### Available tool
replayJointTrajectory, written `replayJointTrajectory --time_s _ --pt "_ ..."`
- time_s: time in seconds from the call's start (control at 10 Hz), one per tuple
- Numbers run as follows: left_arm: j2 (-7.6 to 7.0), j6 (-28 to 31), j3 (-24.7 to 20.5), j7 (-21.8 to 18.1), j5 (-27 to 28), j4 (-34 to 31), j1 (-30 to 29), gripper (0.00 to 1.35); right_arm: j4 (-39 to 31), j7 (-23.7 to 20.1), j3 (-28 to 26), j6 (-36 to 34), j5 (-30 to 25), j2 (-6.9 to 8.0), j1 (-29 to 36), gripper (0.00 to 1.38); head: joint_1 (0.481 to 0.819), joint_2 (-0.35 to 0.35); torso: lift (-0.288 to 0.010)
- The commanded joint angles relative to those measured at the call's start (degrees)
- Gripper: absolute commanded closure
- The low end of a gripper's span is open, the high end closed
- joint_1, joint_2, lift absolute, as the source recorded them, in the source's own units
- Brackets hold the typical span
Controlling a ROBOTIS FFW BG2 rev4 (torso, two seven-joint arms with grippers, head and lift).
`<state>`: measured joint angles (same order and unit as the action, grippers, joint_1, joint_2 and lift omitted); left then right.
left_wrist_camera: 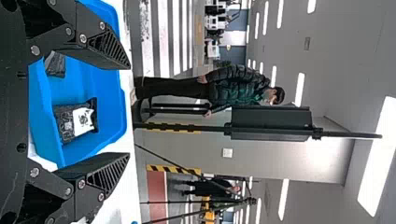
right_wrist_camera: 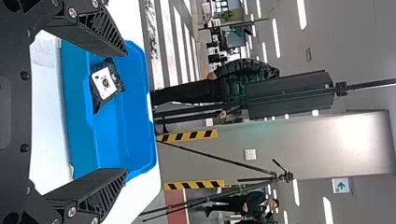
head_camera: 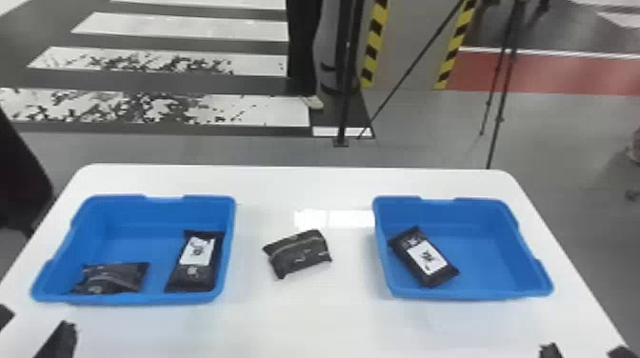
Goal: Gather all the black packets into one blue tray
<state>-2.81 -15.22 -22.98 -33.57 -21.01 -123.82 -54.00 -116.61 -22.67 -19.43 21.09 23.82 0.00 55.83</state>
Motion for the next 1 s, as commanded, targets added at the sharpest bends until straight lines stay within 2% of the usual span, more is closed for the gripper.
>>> replayJointTrajectory --time_s 0.0,0.9 --pt "0.0 0.03 0.01 0.0 0.1 0.0 0.0 0.4 -0.04 0.0 0.0 0.0 -0.05 0.05 0.0 0.14 0.695 -0.082 -0.11" --pt "-0.18 0.59 0.13 0.0 0.9 0.0 0.57 0.4 0.1 0.0 0.0 0.0 0.63 0.05 0.28 0.14 0.695 -0.086 -0.11"
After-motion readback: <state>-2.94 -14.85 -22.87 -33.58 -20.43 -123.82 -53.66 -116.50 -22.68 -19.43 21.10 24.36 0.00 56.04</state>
